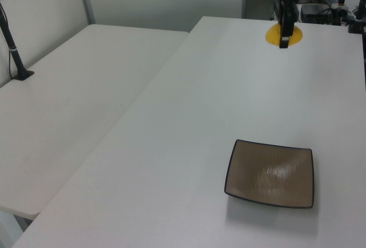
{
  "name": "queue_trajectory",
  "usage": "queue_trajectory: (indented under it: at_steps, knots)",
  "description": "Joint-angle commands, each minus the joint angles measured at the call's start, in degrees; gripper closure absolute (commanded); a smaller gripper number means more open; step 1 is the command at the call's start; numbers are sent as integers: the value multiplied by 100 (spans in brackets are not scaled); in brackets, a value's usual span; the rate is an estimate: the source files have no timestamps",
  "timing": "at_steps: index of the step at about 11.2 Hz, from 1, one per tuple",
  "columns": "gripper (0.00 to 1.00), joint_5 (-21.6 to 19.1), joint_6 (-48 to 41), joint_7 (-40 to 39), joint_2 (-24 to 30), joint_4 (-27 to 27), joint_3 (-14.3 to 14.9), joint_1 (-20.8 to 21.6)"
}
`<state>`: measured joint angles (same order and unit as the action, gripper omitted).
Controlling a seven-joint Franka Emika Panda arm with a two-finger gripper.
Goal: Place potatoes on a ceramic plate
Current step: 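Lift the potato and carry it over the brown square plate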
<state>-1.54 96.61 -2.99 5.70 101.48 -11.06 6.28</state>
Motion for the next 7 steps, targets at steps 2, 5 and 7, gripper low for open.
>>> queue_trajectory:
  at_steps: [2,5,7]
  knots:
    - [83,-233,146,1377,-157,-50,-431,785]
    - [82,-224,936,2214,-481,196,-747,1085]
    - [82,-137,1463,2547,-885,389,-748,1401]
